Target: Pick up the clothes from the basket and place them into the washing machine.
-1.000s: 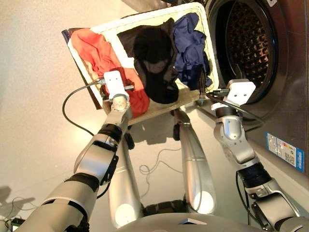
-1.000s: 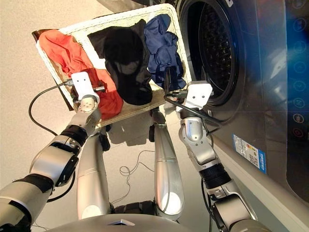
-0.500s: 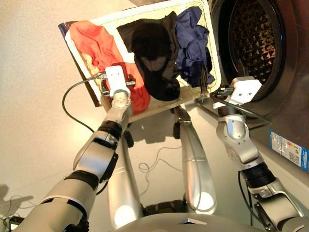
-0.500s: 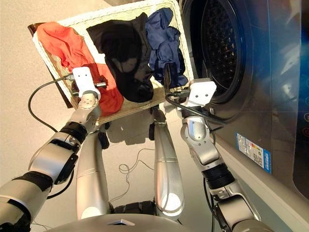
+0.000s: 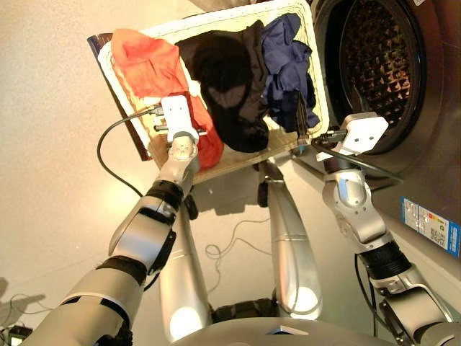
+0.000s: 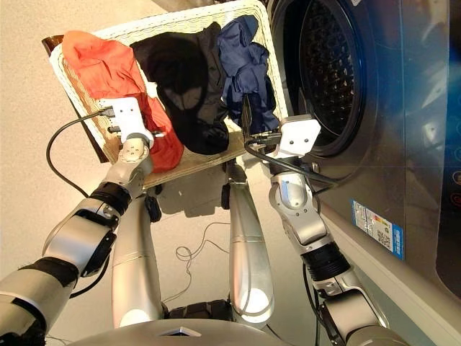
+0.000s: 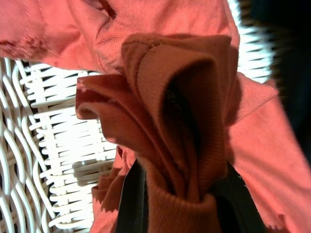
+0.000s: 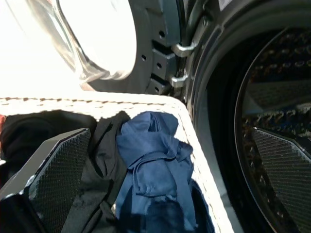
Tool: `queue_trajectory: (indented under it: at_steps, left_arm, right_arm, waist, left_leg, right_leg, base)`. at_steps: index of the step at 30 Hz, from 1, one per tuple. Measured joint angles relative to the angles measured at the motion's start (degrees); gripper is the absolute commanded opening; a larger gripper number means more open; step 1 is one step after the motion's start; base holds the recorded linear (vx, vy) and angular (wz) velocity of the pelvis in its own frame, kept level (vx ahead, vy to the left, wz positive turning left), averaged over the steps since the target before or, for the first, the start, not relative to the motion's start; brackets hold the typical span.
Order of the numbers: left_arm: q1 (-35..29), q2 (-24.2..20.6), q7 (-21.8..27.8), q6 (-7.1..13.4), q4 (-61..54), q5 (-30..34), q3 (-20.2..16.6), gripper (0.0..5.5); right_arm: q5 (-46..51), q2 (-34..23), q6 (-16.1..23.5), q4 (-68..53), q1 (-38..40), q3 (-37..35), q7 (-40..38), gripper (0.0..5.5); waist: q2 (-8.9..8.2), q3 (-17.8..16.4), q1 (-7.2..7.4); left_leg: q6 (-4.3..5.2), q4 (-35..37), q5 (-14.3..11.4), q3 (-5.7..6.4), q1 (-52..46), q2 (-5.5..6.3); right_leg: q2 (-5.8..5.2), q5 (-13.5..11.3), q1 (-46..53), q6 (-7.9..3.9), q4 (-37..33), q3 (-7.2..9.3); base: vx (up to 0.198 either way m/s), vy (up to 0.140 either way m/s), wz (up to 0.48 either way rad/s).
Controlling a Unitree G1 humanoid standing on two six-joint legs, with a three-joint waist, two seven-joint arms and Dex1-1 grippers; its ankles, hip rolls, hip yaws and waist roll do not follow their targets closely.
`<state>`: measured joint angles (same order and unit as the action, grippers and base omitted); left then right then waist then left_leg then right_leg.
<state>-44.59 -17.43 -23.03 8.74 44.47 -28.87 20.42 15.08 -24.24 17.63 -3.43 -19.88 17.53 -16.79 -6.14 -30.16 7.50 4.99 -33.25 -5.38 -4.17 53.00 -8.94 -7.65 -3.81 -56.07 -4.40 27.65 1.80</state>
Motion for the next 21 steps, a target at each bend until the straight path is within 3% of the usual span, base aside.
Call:
queue_trajectory:
  at_steps: [2, 5, 10, 13, 17, 21]
  left_arm:
    - [5.1, -1.3, 0.0, 0.2, -9.8, 1.0, 0.1, 0.0]
    - [8.9, -1.8, 0.1, 0.8, -15.4, 1.7, 0.0, 0.0]
    - [17.6, -4.9, 2.2, 0.7, -29.1, 5.1, -1.8, 0.0]
    - [21.0, -7.4, 5.1, 0.9, -35.5, 8.4, -1.8, 0.0]
    - [23.7, -11.3, 9.5, 1.3, -42.3, 9.7, -2.6, 0.0]
    - [24.5, -17.7, 16.0, 1.9, -49.0, 8.7, -2.0, 0.0]
  right_arm:
    - [0.0, -0.1, -0.2, 0.1, 0.8, -0.3, 0.1, 5.5]
    - [0.0, -0.1, -1.2, 0.4, 1.7, -0.6, 1.0, 5.5]
    - [1.9, -1.4, -3.8, 2.7, 2.6, 0.1, 4.9, 5.5]
    - [5.7, -5.0, -5.4, 2.9, 4.1, 1.5, 10.2, 5.5]
    - [8.4, -7.8, -7.1, 3.0, 4.0, 2.3, 14.4, 5.5]
    - [9.8, -16.8, -8.5, 1.1, 2.6, 4.7, 21.1, 5.5]
  waist:
    - [-0.18, -0.1, -0.2]
    - [-0.17, -0.1, -1.38]
    - [-0.09, -0.2, -3.14]
    - [-0.03, -0.3, -4.62]
    - [0.03, -0.3, -5.08]
    - [0.14, -0.4, -6.48]
  left_leg:
    - [0.11, -1.0, -0.6, 0.1, -0.8, 0.14]
    - [0.09, -0.9, -0.6, 0.1, -2.2, 0.36]
    - [0.27, 1.7, -0.5, -0.17, -6.9, 0.83]
    - [0.16, 4.6, 0.2, -0.21, -11.4, 1.46]
    - [0.44, 7.4, 0.3, -0.34, -17.7, 1.59]
    - [0.72, 9.8, 0.4, -0.16, -25.1, 1.96]
  right_leg:
    - [-0.29, 1.3, 0.2, 0.09, 2.3, -0.18]
    - [-0.68, 2.1, 0.9, 0.48, 3.3, -0.19]
    - [-0.89, 2.2, 4.7, 0.56, 1.5, -0.24]
    - [-0.94, 1.7, 8.6, 0.34, -0.3, -0.22]
    - [-0.94, 2.1, 14.7, 0.23, -1.7, 0.51]
    - [-1.46, 3.4, 21.5, 0.19, -2.1, 1.26]
  base:
    - [0.0, 0.0, 0.0]
    - [0.0, 0.0, 0.0]
    - [0.011, 0.0, -0.015]
    - [0.066, 0.007, -0.037]
    - [0.073, -0.002, 0.017]
    - [0.06, 0.01, 0.034]
